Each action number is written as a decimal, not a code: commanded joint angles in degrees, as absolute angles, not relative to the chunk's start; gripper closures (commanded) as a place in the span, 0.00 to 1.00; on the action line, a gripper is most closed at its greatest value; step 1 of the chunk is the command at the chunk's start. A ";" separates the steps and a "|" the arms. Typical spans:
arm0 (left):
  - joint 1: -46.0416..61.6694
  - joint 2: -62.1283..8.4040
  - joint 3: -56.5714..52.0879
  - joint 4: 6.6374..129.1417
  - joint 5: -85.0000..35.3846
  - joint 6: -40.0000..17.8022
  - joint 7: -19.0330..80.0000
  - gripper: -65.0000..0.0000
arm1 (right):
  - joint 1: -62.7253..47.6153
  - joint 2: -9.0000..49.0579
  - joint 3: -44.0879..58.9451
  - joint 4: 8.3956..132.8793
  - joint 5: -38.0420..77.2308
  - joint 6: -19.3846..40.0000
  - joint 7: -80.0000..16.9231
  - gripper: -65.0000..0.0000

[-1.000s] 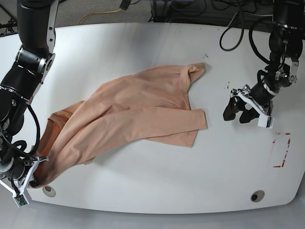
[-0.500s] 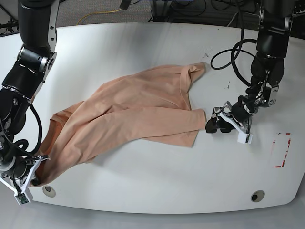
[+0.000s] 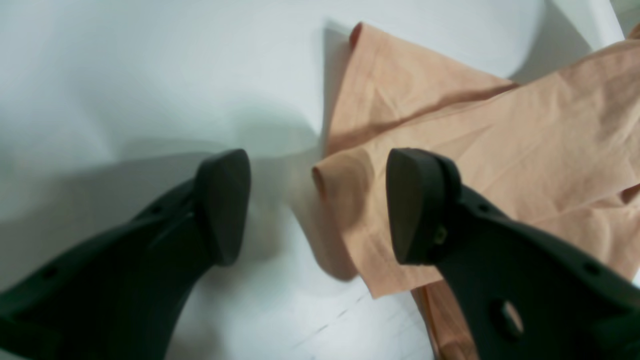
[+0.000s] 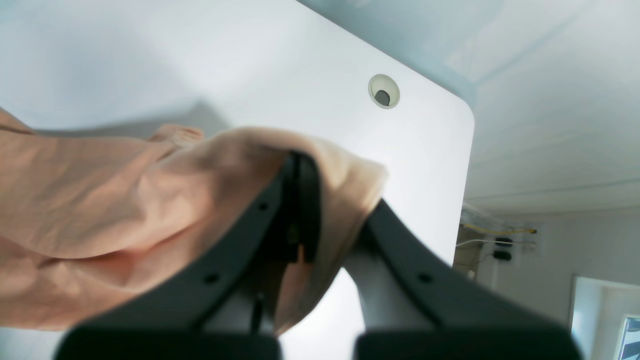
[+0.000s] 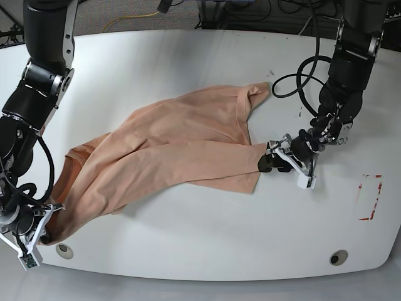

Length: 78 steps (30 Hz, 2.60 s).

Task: Fold the T-shirt properly
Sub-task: 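Release and lower the left gripper to grasp the shirt hem, then pull the shirt hem with the left gripper, spreading the shirt flat, then lift the shirt with both grippers, stretching it between them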

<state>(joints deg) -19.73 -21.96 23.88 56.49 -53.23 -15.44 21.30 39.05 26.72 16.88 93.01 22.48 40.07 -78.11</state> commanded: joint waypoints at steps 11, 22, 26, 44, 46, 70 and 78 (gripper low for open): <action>-20.26 -20.44 25.63 57.19 -53.41 -15.52 22.20 0.38 | 41.01 27.82 17.10 93.93 22.81 40.00 -76.70 1.00; -20.35 -20.70 26.24 57.36 -53.49 -15.34 21.76 1.00 | 40.92 27.91 17.19 93.93 22.81 40.00 -76.70 1.00; -19.65 -20.97 20.88 61.14 -53.49 -15.34 21.85 1.00 | 39.96 27.91 17.19 93.93 22.73 40.00 -76.70 1.00; -16.84 -36.97 5.32 84.97 -53.76 -15.52 26.33 1.00 | 31.43 29.58 16.92 94.46 22.11 40.00 -76.62 1.00; -17.27 -38.55 4.00 85.76 -53.76 -15.52 26.42 1.00 | 31.43 29.58 16.92 94.46 22.11 40.00 -76.62 1.00; -45.58 -52.44 6.81 85.32 -62.99 -15.52 26.59 1.00 | 54.99 33.19 2.51 94.55 22.11 40.00 -76.53 1.00; -56.13 -56.57 6.90 80.84 -68.26 -15.52 26.59 1.00 | 68.44 36.79 -8.57 94.73 22.73 40.00 -76.53 1.00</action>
<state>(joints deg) -53.47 -54.02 7.75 81.52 -67.18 -15.79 28.73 64.90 34.85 -8.67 94.26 24.10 40.16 -76.42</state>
